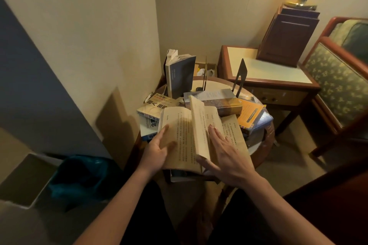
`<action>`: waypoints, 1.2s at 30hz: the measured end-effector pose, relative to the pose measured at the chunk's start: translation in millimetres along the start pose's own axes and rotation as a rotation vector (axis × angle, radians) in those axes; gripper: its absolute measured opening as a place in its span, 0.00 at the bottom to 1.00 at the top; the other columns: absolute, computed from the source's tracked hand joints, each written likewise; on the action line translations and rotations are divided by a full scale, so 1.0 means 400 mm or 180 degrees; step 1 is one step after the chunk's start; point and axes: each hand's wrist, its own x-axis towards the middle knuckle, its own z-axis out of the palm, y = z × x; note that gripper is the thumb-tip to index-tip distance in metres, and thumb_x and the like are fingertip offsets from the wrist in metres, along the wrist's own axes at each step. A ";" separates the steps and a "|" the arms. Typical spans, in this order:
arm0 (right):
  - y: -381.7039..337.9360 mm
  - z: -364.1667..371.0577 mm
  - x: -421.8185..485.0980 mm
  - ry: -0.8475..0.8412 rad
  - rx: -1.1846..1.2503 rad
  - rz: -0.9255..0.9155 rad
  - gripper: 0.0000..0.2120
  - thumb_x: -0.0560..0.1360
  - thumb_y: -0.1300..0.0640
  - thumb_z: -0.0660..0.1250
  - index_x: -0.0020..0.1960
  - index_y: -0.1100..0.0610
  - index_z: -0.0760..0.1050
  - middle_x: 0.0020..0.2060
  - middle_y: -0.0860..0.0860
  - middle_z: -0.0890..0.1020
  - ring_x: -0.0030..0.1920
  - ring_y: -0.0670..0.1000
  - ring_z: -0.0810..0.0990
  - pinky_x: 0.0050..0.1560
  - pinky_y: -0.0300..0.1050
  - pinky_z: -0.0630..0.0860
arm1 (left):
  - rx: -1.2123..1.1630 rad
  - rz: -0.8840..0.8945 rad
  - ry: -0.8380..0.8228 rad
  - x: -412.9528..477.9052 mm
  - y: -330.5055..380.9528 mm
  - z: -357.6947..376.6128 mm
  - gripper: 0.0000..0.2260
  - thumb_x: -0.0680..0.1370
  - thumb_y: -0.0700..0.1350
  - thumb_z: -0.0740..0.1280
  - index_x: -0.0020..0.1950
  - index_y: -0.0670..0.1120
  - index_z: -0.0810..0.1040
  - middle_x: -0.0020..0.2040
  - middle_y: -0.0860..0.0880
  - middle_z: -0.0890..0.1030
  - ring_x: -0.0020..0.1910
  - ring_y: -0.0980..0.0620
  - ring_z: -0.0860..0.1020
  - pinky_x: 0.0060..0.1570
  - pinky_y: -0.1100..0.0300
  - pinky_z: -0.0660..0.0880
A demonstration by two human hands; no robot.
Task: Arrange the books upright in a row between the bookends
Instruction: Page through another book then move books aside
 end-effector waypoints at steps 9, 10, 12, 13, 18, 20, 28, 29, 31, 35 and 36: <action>-0.024 -0.003 0.052 -0.0443 -0.0730 -0.0416 0.49 0.68 0.18 0.45 0.81 0.44 0.43 0.78 0.41 0.41 0.78 0.48 0.32 0.76 0.62 0.30 | -0.0612 -0.0406 0.0232 0.012 0.025 0.005 0.18 0.81 0.63 0.57 0.70 0.61 0.70 0.57 0.48 0.81 0.52 0.48 0.82 0.49 0.50 0.82; -0.023 0.001 0.061 -0.0417 -0.0751 -0.0435 0.45 0.71 0.20 0.42 0.81 0.42 0.46 0.79 0.43 0.43 0.78 0.49 0.32 0.75 0.63 0.30 | -0.0616 -0.0370 0.0210 0.012 0.025 0.006 0.22 0.78 0.66 0.58 0.71 0.60 0.69 0.56 0.48 0.82 0.51 0.48 0.83 0.46 0.51 0.83; -0.015 0.015 0.083 -0.0291 -0.0803 -0.0393 0.37 0.76 0.26 0.37 0.80 0.41 0.50 0.81 0.45 0.46 0.78 0.50 0.33 0.75 0.65 0.31 | -0.0112 -0.0186 0.0229 0.013 0.016 0.005 0.34 0.71 0.71 0.64 0.74 0.59 0.65 0.63 0.49 0.77 0.55 0.48 0.81 0.50 0.48 0.82; -0.011 0.021 0.095 -0.0243 -0.0861 -0.0342 0.36 0.77 0.28 0.37 0.80 0.42 0.52 0.81 0.46 0.47 0.78 0.51 0.33 0.74 0.65 0.31 | 0.0350 -0.0060 0.0266 0.016 0.004 0.007 0.39 0.69 0.72 0.67 0.76 0.59 0.62 0.67 0.49 0.72 0.59 0.48 0.78 0.54 0.47 0.81; 0.017 0.039 0.138 -0.0224 -0.0982 -0.0007 0.34 0.79 0.30 0.47 0.80 0.43 0.50 0.81 0.48 0.43 0.77 0.50 0.30 0.76 0.64 0.36 | 0.1847 0.0424 0.0691 0.011 -0.027 0.029 0.42 0.70 0.73 0.60 0.80 0.59 0.55 0.80 0.50 0.53 0.76 0.44 0.57 0.70 0.40 0.63; 0.029 0.051 0.139 -0.0332 -0.0975 0.0074 0.35 0.78 0.29 0.49 0.81 0.41 0.46 0.80 0.48 0.41 0.77 0.51 0.29 0.75 0.63 0.40 | 0.2507 0.1059 0.0579 0.014 -0.043 0.030 0.37 0.74 0.67 0.60 0.81 0.59 0.53 0.82 0.51 0.47 0.80 0.46 0.49 0.74 0.40 0.55; 0.070 0.098 0.140 -0.0447 -0.0845 0.0132 0.38 0.75 0.25 0.49 0.79 0.36 0.41 0.79 0.44 0.32 0.75 0.50 0.24 0.75 0.57 0.42 | 0.3273 0.1120 -0.0203 0.037 -0.057 0.074 0.25 0.85 0.47 0.50 0.81 0.51 0.48 0.82 0.54 0.50 0.80 0.55 0.45 0.79 0.47 0.42; 0.071 0.099 0.141 -0.0451 -0.0835 0.0147 0.38 0.75 0.25 0.49 0.79 0.35 0.41 0.78 0.44 0.32 0.75 0.50 0.25 0.75 0.58 0.44 | 0.3283 0.1093 -0.0193 0.051 -0.055 0.077 0.25 0.85 0.47 0.49 0.82 0.50 0.48 0.82 0.53 0.49 0.80 0.56 0.45 0.79 0.48 0.43; 0.070 0.099 0.140 -0.0455 -0.0834 0.0170 0.38 0.74 0.24 0.49 0.79 0.35 0.41 0.78 0.44 0.32 0.75 0.50 0.25 0.76 0.59 0.46 | 0.3333 0.0998 -0.0213 0.086 -0.046 0.080 0.25 0.85 0.48 0.48 0.82 0.49 0.47 0.82 0.52 0.49 0.80 0.56 0.45 0.79 0.47 0.43; 0.067 0.094 0.138 -0.0516 -0.0793 0.0216 0.38 0.74 0.24 0.48 0.79 0.34 0.40 0.78 0.43 0.32 0.75 0.49 0.25 0.74 0.55 0.42 | 0.3467 0.0840 -0.0212 0.150 -0.017 0.078 0.26 0.84 0.46 0.49 0.82 0.47 0.45 0.82 0.50 0.48 0.81 0.54 0.46 0.79 0.43 0.43; 0.067 0.093 0.138 -0.0527 -0.0787 0.0221 0.38 0.74 0.24 0.48 0.78 0.34 0.40 0.77 0.43 0.31 0.75 0.49 0.25 0.74 0.55 0.43 | 0.3473 0.0832 -0.0187 0.157 -0.015 0.078 0.26 0.84 0.45 0.49 0.82 0.47 0.46 0.82 0.50 0.48 0.81 0.53 0.46 0.78 0.42 0.44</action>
